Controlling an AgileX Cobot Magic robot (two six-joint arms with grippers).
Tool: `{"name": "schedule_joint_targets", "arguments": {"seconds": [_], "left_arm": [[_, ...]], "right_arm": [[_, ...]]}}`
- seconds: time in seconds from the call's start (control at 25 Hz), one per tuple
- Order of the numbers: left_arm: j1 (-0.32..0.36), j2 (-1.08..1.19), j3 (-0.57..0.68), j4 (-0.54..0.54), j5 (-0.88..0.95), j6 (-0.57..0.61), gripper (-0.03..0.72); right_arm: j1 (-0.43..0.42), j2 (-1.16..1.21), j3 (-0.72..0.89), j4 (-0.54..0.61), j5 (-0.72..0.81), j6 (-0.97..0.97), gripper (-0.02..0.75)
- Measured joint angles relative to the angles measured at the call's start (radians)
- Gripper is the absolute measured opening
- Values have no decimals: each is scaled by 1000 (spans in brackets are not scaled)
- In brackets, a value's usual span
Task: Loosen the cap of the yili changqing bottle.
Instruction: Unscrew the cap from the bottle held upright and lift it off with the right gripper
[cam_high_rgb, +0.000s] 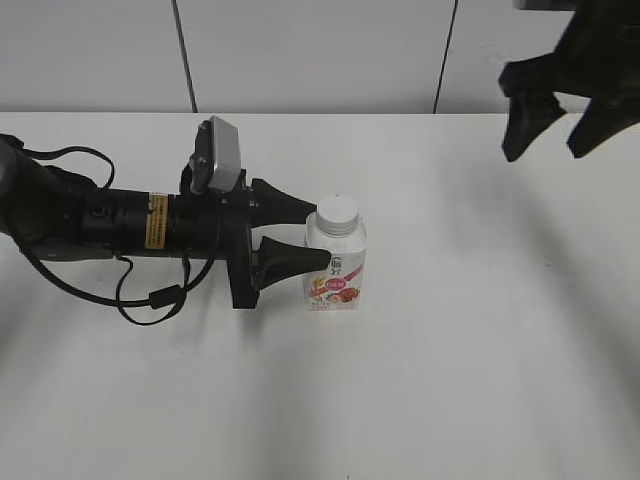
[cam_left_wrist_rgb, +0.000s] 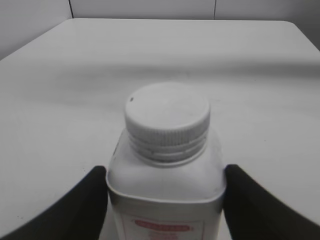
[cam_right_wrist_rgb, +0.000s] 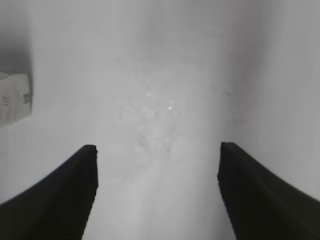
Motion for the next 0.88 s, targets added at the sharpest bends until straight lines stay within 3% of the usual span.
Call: {"name": "schedule_joint_targets", "arguments": {"seconds": [0.4, 0.88], "left_arm": [[0, 0, 0, 0, 0, 2, 431], [0, 0, 0, 0, 1, 2, 431]], "right_arm": [[260, 73, -96, 16, 2, 65, 586], [355, 143, -127, 77, 3, 108, 586]]}}
